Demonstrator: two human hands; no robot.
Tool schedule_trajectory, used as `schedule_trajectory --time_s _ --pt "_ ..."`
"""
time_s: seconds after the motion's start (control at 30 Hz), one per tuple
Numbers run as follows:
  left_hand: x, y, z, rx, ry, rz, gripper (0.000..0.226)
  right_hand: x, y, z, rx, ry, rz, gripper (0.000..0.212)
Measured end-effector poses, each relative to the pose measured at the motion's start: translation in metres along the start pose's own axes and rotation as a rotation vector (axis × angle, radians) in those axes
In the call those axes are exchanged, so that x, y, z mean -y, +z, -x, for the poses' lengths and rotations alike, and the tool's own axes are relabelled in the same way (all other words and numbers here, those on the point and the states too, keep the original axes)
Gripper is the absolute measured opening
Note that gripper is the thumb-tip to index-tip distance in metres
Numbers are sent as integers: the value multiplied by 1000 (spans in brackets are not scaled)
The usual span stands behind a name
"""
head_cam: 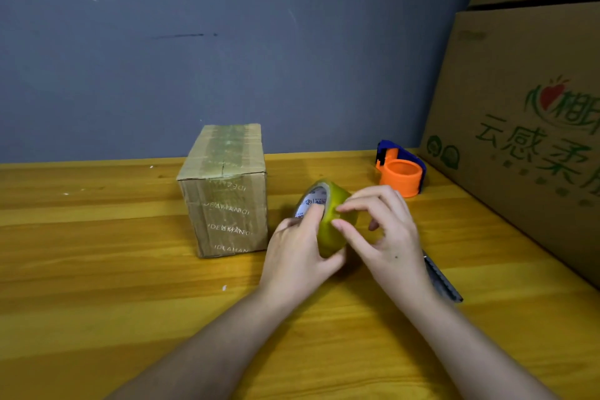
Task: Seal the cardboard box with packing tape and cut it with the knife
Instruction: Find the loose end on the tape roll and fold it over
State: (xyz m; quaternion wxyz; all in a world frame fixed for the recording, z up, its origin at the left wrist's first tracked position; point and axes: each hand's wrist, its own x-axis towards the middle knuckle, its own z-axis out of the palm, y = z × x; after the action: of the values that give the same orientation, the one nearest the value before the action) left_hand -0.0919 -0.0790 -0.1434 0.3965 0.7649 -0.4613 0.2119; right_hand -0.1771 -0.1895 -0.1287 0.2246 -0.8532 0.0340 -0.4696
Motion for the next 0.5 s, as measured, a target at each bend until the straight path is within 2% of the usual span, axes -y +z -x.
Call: schedule_trajectory --time_s 0.1,0.23,0.33,0.43,0.5 --pt "-2 -2 0 36 0 24 41 1 -1 -1 -23 -14 27 18" --pt "1 -2 0 113 -39 156 58 1 -1 -2 -61 65 14 11" --pt "5 -1 2 236 -44 255 50 -2 -3 -2 -123 123 33 9" --pt "6 1 2 280 -84 341 44 -1 -6 -2 -142 66 163 14" --pt "2 0 1 278 -133 473 28 0 -7 -3 -144 7 234 16"
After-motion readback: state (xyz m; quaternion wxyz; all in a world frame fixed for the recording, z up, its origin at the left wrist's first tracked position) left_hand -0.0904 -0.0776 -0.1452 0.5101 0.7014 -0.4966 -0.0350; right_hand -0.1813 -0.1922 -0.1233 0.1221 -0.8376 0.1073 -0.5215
